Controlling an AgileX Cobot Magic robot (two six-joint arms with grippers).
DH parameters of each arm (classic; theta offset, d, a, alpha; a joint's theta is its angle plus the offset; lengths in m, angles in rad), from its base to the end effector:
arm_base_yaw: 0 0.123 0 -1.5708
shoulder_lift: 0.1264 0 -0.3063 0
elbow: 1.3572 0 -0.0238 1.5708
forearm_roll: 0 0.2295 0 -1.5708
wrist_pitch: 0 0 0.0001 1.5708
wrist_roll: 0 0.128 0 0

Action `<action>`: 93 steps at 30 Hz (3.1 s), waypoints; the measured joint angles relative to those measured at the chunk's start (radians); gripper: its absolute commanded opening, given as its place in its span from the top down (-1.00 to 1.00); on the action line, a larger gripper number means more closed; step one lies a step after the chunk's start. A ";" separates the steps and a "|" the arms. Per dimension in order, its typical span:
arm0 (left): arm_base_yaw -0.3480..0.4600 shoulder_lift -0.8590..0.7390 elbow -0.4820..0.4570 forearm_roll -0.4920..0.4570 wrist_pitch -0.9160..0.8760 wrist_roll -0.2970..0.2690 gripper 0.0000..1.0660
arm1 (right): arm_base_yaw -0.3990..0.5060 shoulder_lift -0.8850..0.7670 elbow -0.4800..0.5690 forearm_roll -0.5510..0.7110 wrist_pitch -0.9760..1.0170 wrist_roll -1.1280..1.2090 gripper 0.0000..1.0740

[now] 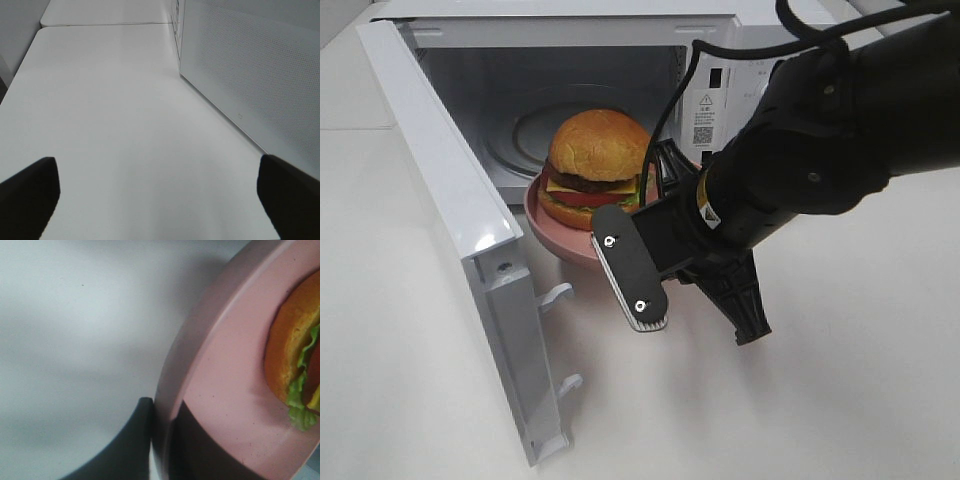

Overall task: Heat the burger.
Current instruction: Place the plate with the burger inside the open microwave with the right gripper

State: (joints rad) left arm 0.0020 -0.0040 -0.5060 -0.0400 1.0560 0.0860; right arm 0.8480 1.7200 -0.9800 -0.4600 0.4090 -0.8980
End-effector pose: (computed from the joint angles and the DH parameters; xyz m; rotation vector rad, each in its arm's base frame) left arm -0.0129 -0.0045 0.2524 0.0872 2.0271 0.0078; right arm 0.2456 0.2442 0.1896 -2.2902 1.2794 -0.4006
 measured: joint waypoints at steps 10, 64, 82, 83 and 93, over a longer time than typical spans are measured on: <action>0.000 0.000 0.000 0.000 0.000 0.000 -0.96 | -0.025 0.035 -0.081 0.014 0.019 -0.033 1.00; 0.000 0.000 0.000 0.000 0.000 0.000 -0.96 | -0.040 0.311 -0.569 0.059 0.233 -0.158 1.00; 0.000 0.000 0.000 0.000 0.000 0.000 -0.96 | -0.044 0.460 -0.799 0.088 0.249 -0.164 1.00; 0.000 0.000 0.000 0.000 0.000 0.000 -0.96 | -0.044 0.460 -0.799 0.088 0.249 -0.164 1.00; 0.000 0.000 0.000 0.000 0.000 0.000 -0.96 | -0.080 0.497 -0.848 0.109 0.286 -0.173 1.00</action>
State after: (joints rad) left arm 0.0020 -0.0040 -0.5060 -0.0400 1.0560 0.0860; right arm 0.7680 2.2170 -1.8280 -0.3510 0.6950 -1.0710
